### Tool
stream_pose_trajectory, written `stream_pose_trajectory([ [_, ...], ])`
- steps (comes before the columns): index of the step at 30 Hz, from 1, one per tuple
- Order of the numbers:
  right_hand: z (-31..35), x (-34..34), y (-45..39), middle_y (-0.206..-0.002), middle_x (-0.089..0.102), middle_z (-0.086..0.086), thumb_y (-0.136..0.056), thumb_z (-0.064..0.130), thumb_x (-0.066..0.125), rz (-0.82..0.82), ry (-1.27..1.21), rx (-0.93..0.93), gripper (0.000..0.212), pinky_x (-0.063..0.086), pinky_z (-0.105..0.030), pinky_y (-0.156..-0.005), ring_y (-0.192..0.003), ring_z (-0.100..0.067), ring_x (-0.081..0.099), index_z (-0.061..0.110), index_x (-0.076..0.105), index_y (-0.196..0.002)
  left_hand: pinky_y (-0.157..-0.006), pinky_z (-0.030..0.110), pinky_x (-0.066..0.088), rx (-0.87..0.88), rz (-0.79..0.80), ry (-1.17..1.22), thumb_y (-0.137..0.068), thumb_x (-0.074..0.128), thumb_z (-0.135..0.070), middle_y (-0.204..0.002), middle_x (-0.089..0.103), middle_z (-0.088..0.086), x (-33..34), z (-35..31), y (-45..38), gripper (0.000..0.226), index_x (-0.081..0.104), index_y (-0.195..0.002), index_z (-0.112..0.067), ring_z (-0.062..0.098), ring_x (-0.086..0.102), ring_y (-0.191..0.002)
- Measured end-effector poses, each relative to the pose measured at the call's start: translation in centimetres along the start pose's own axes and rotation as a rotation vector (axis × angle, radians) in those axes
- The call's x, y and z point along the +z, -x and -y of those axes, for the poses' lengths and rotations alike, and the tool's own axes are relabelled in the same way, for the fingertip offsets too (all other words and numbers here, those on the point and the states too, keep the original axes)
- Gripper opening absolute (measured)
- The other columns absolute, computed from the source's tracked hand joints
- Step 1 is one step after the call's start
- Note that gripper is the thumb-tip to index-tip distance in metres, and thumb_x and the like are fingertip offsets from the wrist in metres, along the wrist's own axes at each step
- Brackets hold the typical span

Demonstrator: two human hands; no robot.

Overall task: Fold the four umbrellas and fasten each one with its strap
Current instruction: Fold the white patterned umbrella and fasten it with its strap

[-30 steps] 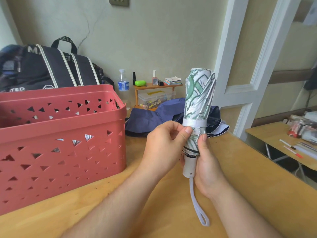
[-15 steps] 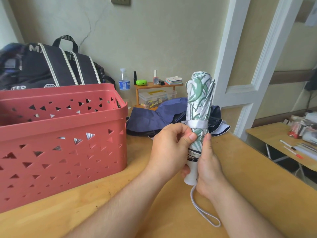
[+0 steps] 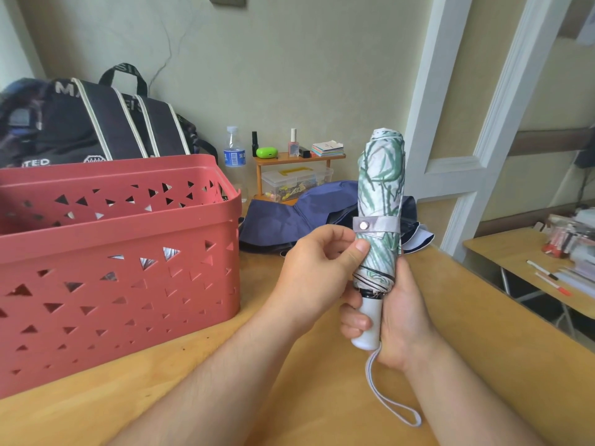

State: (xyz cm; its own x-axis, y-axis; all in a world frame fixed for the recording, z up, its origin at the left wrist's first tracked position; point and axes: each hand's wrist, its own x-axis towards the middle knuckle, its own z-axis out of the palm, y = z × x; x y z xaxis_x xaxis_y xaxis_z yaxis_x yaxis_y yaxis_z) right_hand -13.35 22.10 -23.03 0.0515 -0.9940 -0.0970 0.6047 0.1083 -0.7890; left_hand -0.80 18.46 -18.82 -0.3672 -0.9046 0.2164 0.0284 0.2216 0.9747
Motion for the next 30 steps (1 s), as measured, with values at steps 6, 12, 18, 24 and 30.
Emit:
stream_pose_trajectory([
  [6,-0.4,-0.1,-0.7,-0.066,0.045,-0.008,-0.088,0.088,0.031,-0.04,0.064,-0.043,0.077,0.032,-0.024,-0.044,-0.042,-0.021,0.042,0.025,0.071,-0.104,-0.065,0.013,0.047,0.237,-0.183,-0.351,-0.083,0.084,-0.04,-0.099,0.067,-0.01,-0.4,0.3,-0.2,0.03,0.059,-0.094,-0.03,0.008,0.067,-0.078],
  [12,-0.8,-0.2,-0.8,-0.068,0.048,-0.01,-0.088,0.087,0.034,-0.107,0.114,-0.091,0.071,0.031,-0.024,-0.048,-0.045,-0.02,0.041,0.024,0.069,-0.094,-0.084,0.046,0.049,0.732,-0.362,-0.849,-0.091,0.07,-0.051,-0.102,0.067,-0.016,-1.5,1.3,-1.1,0.016,0.074,-0.1,-0.038,0.015,0.065,-0.096],
  [18,-0.9,0.0,-0.6,-0.066,0.049,-0.011,-0.089,0.086,0.035,-0.133,0.179,-0.094,0.071,0.03,-0.027,-0.052,-0.045,-0.02,0.042,0.024,0.07,-0.088,-0.081,0.044,0.046,0.916,-0.448,-0.981,-0.099,0.066,-0.042,-0.1,0.069,-0.014,-1.5,2.0,-1.1,0.015,0.077,-0.097,-0.033,0.019,0.063,-0.088],
  [24,-0.7,0.3,-0.3,-0.059,0.047,-0.01,-0.095,0.079,0.032,-0.054,0.183,-0.039,0.068,0.035,-0.025,-0.042,-0.039,-0.023,0.043,0.022,0.068,-0.084,-0.09,0.035,0.053,0.627,-0.258,-0.438,-0.1,0.066,-0.032,-0.104,0.066,-0.013,-1.3,0.3,-0.7,0.019,0.066,-0.118,-0.028,0.008,0.064,-0.102],
  [30,-0.5,0.6,0.5,-0.052,0.047,-0.011,-0.099,0.065,0.029,0.049,0.245,0.071,0.066,0.035,-0.022,-0.04,-0.036,-0.024,0.046,0.018,0.068,-0.075,-0.091,0.039,0.058,0.235,-0.205,0.074,-0.096,0.069,-0.039,-0.105,0.078,-0.005,-2.0,-1.1,-1.6,0.026,0.061,-0.118,-0.027,0.01,0.073,-0.096],
])
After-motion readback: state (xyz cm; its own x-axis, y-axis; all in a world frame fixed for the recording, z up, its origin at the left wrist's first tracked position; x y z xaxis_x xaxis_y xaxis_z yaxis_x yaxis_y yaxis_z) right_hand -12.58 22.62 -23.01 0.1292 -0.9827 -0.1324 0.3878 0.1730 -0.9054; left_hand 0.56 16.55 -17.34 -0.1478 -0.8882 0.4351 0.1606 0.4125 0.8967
